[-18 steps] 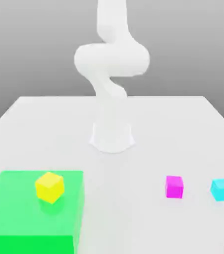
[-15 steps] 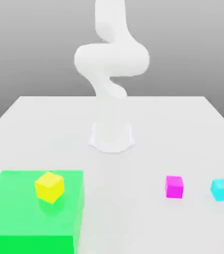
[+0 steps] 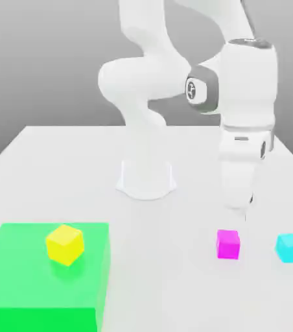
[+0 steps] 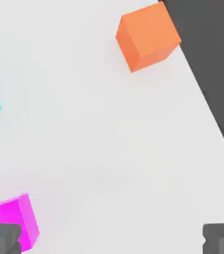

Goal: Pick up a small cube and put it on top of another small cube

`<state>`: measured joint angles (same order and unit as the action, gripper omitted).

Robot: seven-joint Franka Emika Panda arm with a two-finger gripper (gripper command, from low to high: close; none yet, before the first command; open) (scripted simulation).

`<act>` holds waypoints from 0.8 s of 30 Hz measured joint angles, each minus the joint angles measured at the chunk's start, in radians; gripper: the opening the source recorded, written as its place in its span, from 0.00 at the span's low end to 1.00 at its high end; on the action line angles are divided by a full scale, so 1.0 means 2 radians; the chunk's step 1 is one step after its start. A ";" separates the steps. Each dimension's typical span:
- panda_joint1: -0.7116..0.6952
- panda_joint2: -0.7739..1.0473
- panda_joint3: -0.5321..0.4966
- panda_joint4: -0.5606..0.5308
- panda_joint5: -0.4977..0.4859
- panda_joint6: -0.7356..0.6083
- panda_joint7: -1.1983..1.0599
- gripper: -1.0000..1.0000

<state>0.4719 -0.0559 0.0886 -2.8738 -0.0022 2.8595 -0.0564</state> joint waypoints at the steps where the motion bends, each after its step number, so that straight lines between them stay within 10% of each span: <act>1: -0.005 0.020 0.004 -0.006 -0.003 0.015 -0.009 0.50; 8: 0.034 0.148 -0.034 0.009 -0.041 0.118 0.007 0.50; 9: 0.038 0.160 -0.039 0.011 -0.042 0.128 0.008 0.00; 24: 0.021 0.031 -0.018 -0.010 -0.004 0.020 -0.026 0.00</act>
<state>0.5144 0.0069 0.0517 -2.8930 -0.0095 2.8988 -0.1075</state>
